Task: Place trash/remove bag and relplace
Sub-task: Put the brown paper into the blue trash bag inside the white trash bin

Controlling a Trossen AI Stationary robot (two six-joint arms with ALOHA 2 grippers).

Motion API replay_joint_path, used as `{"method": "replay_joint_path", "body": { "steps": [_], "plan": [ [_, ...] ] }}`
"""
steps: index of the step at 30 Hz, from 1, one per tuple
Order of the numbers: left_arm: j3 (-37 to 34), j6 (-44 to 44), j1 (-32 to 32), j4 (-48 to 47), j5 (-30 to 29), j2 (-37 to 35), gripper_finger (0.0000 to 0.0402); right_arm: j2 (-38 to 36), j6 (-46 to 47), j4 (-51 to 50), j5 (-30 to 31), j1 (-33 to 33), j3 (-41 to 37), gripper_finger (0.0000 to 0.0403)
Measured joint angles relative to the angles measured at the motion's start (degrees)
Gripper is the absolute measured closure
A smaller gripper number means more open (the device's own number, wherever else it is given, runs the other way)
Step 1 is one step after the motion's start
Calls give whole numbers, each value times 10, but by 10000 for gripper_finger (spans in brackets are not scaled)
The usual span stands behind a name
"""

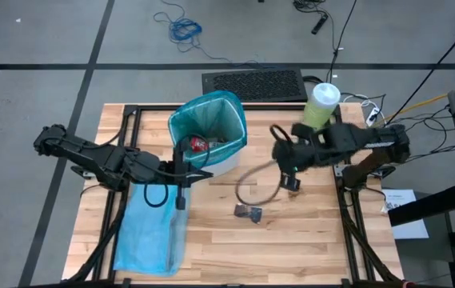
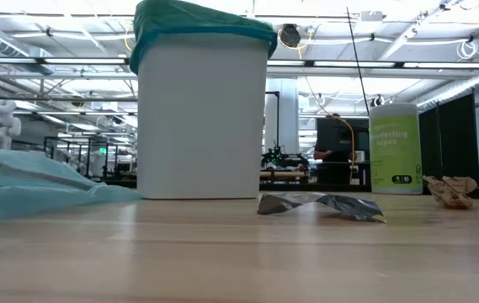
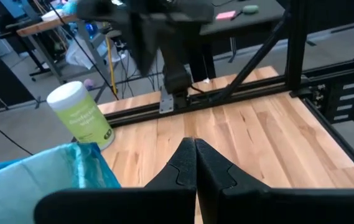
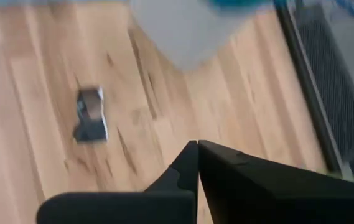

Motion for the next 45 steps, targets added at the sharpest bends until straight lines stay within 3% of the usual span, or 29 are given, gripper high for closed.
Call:
{"method": "replay_joint_path", "body": {
  "steps": [6, 9, 17, 24, 31, 36, 41, 45],
  "plan": [
    [0, 0, 0, -2, -11, 0, 402, -73, 132, 27, 0, 46, -192, 403],
    [0, 0, 0, -2, -13, 0, 401, -99, 176, 65, -31, 56, -280, 403],
    [0, -33, 23, -45, -53, 0, 401, -102, 233, 230, -90, 58, -473, 395],
    [0, -60, 45, -77, -54, 0, 392, -96, 269, 265, -101, 58, -552, 325],
    [0, -86, 45, -75, -50, 0, 338, -96, 257, 351, -101, 56, -623, 236],
    [0, -87, 45, -74, -49, 0, 308, -96, 254, 398, -97, 44, -666, 199],
    [0, -86, 45, -75, -49, 0, 303, -96, 247, 459, -111, 25, -705, 197],
    [0, -86, 45, -75, -49, 0, 304, -96, 240, 510, -122, 19, -715, 257]
  ]
}}
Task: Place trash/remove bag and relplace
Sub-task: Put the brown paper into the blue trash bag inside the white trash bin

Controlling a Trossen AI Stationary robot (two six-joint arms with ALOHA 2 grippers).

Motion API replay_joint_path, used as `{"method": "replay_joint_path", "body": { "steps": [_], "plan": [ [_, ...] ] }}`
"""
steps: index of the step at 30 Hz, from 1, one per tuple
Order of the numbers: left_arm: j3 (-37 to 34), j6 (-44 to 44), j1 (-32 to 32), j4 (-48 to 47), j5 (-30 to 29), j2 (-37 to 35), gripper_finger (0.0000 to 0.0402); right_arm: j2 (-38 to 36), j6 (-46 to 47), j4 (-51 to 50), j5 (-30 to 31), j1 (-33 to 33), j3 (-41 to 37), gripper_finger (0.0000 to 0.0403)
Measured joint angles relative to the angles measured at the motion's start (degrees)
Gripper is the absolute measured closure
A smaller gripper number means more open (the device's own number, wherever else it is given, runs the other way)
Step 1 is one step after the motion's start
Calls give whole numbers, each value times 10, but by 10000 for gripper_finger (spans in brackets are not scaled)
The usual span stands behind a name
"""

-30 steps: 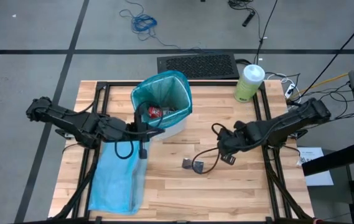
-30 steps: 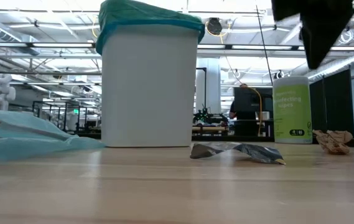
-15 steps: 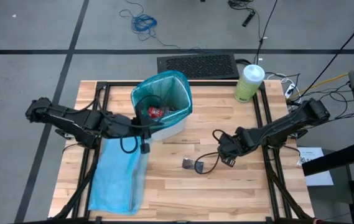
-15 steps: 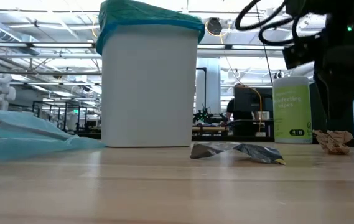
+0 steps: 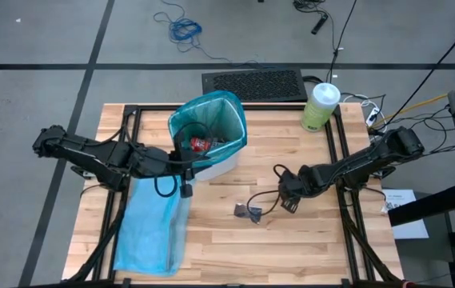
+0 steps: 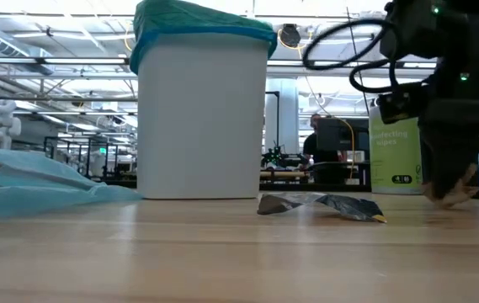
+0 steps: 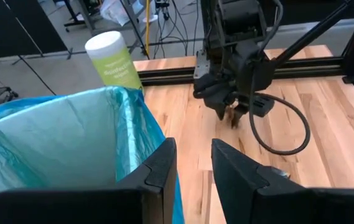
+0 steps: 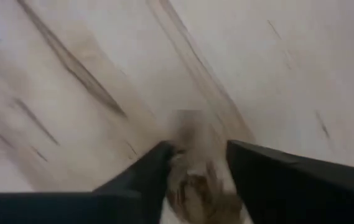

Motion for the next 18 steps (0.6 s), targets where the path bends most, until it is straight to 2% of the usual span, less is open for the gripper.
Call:
{"method": "replay_joint_path", "body": {
  "steps": [3, 5, 7, 11, 16, 18],
  "plan": [
    [2, 18, 0, -3, 0, 0, 308, -4, -18, 33, -39, 1, 0, 350],
    [18, 39, -1, -7, 0, 1, 313, -9, -40, 59, -74, 5, 10, 387],
    [45, 43, -4, -14, 0, -4, 318, -14, -59, 71, -90, 12, 33, 391],
    [96, 46, -9, -35, 0, -8, 330, -31, -105, 62, -80, 28, 111, 400],
    [128, 46, -13, -70, 2, -6, 342, -42, -191, 33, -40, 46, 252, 402],
    [135, 46, -13, -72, 2, -7, 343, -42, -230, 18, -6, 47, 313, 402]
  ]
}}
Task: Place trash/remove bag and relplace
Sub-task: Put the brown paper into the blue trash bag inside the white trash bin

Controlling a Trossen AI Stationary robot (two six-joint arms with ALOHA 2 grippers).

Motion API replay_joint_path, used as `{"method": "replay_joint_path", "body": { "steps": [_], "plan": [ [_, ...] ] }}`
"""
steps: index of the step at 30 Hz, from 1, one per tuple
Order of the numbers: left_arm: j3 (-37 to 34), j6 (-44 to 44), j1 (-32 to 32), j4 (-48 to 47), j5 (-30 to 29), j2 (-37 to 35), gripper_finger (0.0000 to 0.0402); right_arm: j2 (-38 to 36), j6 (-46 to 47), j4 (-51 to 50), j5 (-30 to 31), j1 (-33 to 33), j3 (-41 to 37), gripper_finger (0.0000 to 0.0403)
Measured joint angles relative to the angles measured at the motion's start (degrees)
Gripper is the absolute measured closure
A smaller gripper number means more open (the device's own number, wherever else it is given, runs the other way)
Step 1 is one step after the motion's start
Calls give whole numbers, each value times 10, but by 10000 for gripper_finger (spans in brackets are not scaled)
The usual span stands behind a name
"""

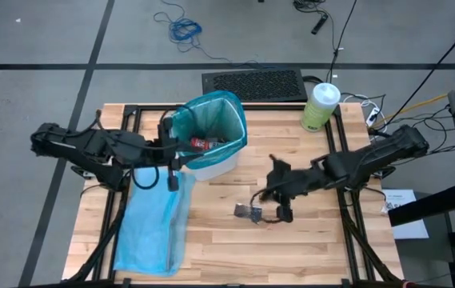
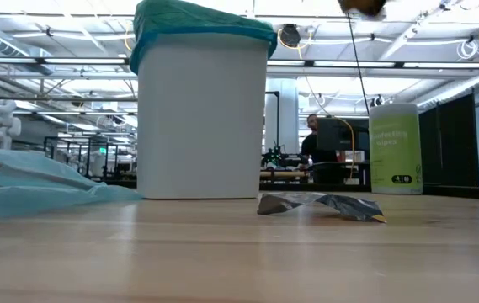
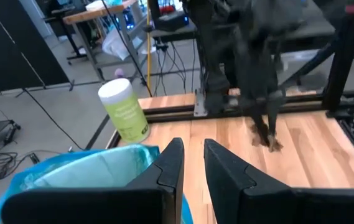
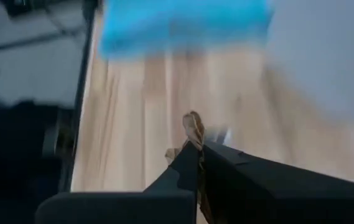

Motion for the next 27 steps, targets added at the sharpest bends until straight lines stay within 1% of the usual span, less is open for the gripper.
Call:
{"method": "replay_joint_path", "body": {
  "steps": [3, 5, 7, 10, 13, 16, 20, 23, 27],
  "plan": [
    [0, 0, 0, -7, 1, 1, 343, 0, -49, -8, 69, -12, 80, 402],
    [0, 1, 0, -9, 11, 2, 343, 0, -84, -10, 101, -27, 122, 402],
    [0, 1, 0, -7, 14, 1, 343, 0, -124, 3, 103, -51, 153, 402],
    [0, 1, 0, -6, 14, 1, 343, 0, -165, 38, 101, -98, 172, 403],
    [0, 1, 0, -6, 15, 1, 343, 8, -192, 82, 92, -152, 172, 403],
    [0, 1, 0, -6, 17, 3, 343, 27, -197, 122, 51, -204, 172, 403],
    [0, 1, 0, -9, 49, 6, 343, 57, -178, 174, 29, -247, 172, 397],
    [0, 7, 0, -10, 67, 10, 343, 78, -177, 198, -8, -266, 172, 374],
    [0, 10, 0, -9, 98, 27, 337, 105, -176, 214, -41, -272, 172, 319]
  ]
}}
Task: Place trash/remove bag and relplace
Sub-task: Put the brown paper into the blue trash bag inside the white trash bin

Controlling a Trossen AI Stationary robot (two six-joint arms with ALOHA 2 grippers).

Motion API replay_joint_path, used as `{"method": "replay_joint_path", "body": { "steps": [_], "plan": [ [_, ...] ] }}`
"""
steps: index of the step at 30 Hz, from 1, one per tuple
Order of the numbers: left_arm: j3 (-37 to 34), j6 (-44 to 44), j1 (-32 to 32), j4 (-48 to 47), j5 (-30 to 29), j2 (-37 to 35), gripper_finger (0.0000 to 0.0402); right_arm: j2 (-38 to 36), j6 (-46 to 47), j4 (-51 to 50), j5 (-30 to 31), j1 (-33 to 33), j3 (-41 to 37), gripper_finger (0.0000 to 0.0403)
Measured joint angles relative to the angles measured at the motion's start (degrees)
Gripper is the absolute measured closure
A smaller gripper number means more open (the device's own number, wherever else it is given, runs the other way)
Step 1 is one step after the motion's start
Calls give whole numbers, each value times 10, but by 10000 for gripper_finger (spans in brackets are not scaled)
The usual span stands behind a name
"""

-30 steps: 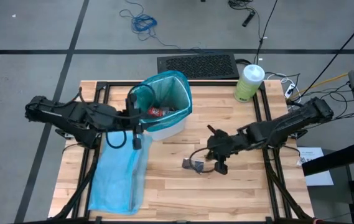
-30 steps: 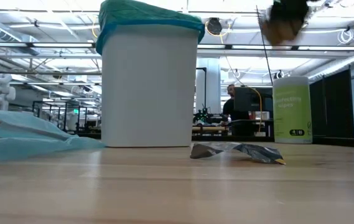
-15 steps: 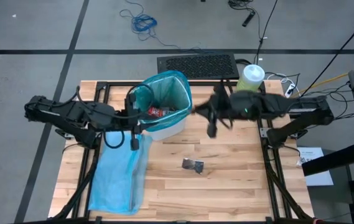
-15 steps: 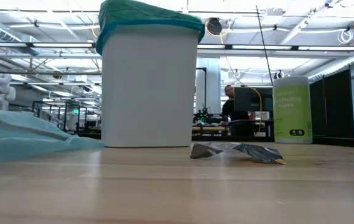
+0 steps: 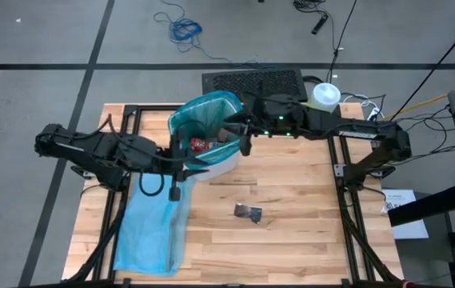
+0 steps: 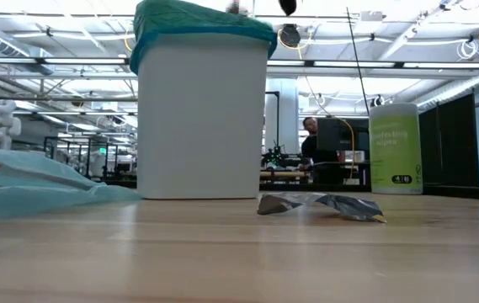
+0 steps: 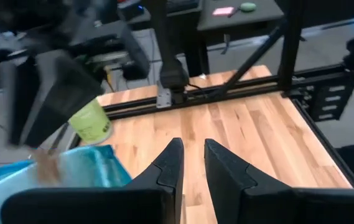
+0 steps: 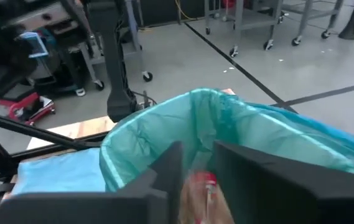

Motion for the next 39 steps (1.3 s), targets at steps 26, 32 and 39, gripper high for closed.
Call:
{"method": "replay_joint_path", "body": {
  "steps": [26, 32, 39],
  "plan": [
    [0, -45, -16, 5, 97, 239, 260, -198, 37, -404, 178, 97, 0, 401],
    [0, -45, -19, 56, 97, 309, 260, -215, 84, -446, 246, 170, 0, 402],
    [0, -41, -11, 75, 83, 380, 260, -206, 86, -446, 283, 218, 0, 403]
  ]
}}
